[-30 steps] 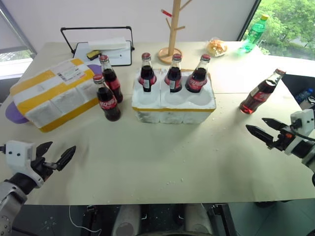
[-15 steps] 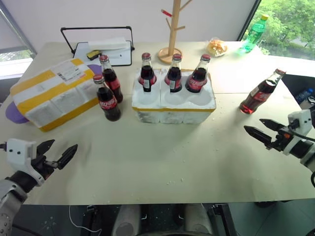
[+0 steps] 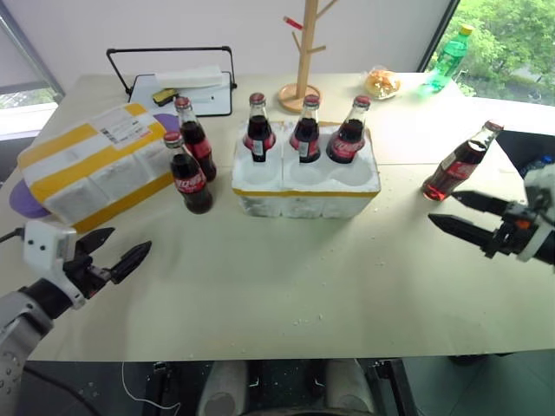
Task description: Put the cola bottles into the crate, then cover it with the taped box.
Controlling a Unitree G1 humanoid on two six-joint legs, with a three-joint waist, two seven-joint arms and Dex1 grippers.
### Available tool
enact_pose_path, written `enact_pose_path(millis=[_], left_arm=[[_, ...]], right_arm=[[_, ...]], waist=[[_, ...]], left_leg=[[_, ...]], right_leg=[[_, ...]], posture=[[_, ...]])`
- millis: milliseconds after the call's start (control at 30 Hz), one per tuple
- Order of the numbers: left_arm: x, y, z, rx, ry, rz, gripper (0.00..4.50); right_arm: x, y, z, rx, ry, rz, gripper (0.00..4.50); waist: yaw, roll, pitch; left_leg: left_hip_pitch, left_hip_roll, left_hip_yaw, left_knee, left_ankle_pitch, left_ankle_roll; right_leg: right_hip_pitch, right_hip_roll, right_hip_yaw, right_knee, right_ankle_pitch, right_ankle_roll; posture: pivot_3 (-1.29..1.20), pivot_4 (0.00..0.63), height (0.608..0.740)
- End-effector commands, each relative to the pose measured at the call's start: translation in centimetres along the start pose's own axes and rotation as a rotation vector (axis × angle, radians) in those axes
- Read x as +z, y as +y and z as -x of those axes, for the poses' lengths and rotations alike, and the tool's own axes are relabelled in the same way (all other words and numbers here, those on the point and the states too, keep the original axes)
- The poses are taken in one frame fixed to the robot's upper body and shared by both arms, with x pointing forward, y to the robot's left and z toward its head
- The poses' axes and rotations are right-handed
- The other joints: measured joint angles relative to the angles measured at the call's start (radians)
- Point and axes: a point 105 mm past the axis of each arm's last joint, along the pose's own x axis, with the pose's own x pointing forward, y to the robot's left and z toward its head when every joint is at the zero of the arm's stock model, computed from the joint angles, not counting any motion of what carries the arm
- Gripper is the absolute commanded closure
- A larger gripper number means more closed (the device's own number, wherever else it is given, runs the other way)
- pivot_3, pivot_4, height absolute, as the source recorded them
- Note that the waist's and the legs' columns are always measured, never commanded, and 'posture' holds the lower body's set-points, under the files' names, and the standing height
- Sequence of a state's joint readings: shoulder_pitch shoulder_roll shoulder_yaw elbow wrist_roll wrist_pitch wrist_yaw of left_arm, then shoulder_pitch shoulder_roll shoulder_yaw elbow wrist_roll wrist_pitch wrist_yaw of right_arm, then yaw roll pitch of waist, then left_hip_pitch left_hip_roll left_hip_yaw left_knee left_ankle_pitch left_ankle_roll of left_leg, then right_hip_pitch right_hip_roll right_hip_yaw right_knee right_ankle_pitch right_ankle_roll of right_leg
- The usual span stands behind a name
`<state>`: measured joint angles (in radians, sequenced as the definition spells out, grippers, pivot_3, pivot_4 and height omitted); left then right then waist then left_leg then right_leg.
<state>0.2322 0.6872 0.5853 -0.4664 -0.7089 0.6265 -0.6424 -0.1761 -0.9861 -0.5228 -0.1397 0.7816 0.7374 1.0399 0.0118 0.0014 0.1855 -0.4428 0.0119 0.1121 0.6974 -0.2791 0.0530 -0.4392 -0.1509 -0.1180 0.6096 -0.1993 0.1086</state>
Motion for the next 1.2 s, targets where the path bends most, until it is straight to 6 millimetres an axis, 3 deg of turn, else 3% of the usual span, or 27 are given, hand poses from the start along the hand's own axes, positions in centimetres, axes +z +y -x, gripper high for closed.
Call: enact_pose_path(millis=[33,267,467,667,967,1200], left_arm=[[1.7,-0.3,-1.2,-0.070,-0.017,-0.034,0.03],[3.6,0.5,-4.8,-0.125,-0.039,-0.054,0.03],[4.5,0.2,-8.8,-0.182,-0.060,-0.073,0.03],[5.2,1.0,-10.8,-0.178,-0.071,-0.104,0.03],[5.2,0.0,-13.4,-0.228,-0.085,-0.107,0.03],[4.8,0.0,-14.0,-0.235,-0.079,-0.092,0.03]], right_arm=[[4.7,2.7,-0.8,0.149,-0.048,0.100,0.00],[7.1,5.0,-2.6,0.313,-0.011,0.147,0.00],[6.7,7.6,-3.8,0.435,-0.003,0.134,0.00],[7.1,9.2,-4.1,0.480,-0.027,0.145,0.00],[7.2,9.7,-4.5,0.473,-0.067,0.137,0.00],[7.5,9.8,-4.7,0.463,-0.091,0.137,0.00]], waist=[[0.000,0.000,0.000],[0.003,0.000,0.000],[0.004,-0.001,0.000],[0.001,-0.001,0.001],[0.004,-0.002,0.001],[0.001,-0.003,0.001]], left_leg=[[0.000,0.000,0.000,0.000,0.000,0.000],[-0.001,-0.001,0.000,0.000,0.000,0.001],[-0.002,-0.001,0.000,0.000,0.004,-0.003],[-0.002,0.000,0.001,0.000,0.004,-0.003],[-0.002,0.000,0.001,0.001,0.004,-0.003],[-0.002,0.000,0.001,0.001,0.005,-0.004]], right_leg=[[-0.001,0.000,0.000,0.000,0.000,0.000],[0.000,-0.001,-0.001,-0.001,0.000,0.000],[0.000,0.000,-0.001,0.000,0.002,0.004],[0.000,0.000,-0.001,0.001,0.003,0.004],[0.000,0.000,-0.001,0.001,0.003,0.004],[0.000,0.000,-0.001,0.002,0.003,0.004]], posture=[[0.00,0.150,0.740],[0.00,0.150,0.740],[0.00,0.150,0.740],[0.00,0.150,0.740],[0.00,0.150,0.740],[0.00,0.150,0.740]])
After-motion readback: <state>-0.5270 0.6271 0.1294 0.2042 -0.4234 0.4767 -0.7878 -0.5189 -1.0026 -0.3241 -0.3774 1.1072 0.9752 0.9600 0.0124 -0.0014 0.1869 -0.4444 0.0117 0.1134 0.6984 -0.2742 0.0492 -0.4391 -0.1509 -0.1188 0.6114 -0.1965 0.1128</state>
